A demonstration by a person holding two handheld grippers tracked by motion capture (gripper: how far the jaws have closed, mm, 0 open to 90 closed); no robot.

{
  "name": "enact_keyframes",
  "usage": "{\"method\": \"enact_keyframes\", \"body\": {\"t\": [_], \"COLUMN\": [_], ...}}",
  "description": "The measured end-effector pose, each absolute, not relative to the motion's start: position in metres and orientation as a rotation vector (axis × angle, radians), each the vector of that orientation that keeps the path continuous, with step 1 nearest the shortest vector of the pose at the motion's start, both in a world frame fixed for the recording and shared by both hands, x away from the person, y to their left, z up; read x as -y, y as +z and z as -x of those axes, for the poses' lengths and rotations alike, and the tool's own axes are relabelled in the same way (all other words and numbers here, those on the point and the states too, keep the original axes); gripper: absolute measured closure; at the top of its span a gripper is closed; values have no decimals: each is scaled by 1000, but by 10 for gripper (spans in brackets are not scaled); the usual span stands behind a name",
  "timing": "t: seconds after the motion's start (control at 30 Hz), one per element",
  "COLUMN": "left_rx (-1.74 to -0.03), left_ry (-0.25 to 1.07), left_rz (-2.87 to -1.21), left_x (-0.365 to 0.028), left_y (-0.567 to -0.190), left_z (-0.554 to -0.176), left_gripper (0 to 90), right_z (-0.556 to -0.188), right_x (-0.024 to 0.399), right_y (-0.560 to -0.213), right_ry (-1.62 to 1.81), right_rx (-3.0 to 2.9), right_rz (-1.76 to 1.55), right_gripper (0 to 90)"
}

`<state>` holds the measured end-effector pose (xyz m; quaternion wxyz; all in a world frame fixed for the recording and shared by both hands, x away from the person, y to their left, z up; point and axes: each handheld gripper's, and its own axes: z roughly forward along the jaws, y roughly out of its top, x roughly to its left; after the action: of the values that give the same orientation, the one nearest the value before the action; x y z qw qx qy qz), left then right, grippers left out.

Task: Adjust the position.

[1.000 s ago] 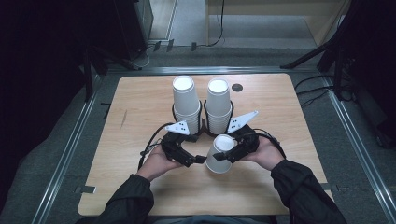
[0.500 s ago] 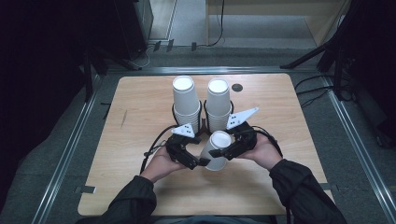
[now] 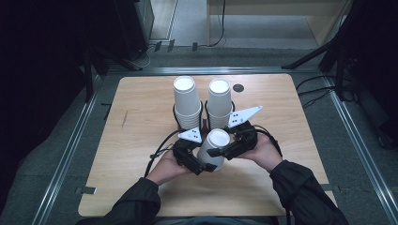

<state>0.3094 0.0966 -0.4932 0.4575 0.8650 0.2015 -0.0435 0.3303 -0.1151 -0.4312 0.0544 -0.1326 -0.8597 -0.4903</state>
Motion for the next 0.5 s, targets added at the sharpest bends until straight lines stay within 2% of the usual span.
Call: {"method": "enact_keyframes", "body": {"t": [0.17,0.23,0.5], "left_rx": [-475,-464,-437], "left_ry": [-110,-73,-25], "left_rz": [-2115,-2109,-2123], "left_x": [-94,-95,-100], "left_y": [-492,-490,-479], "left_z": [-308,-306,-306], "left_gripper": [14,20,135], "right_z": [-327,-327,-329], "right_x": [113,113,121], "right_y": [-427,-426,-423], "right_ry": [-1519,-1536,-1568], "right_rx": [2597,2587,2549], "right_rz": [379,374,400], "right_gripper": [232,232,236]}}
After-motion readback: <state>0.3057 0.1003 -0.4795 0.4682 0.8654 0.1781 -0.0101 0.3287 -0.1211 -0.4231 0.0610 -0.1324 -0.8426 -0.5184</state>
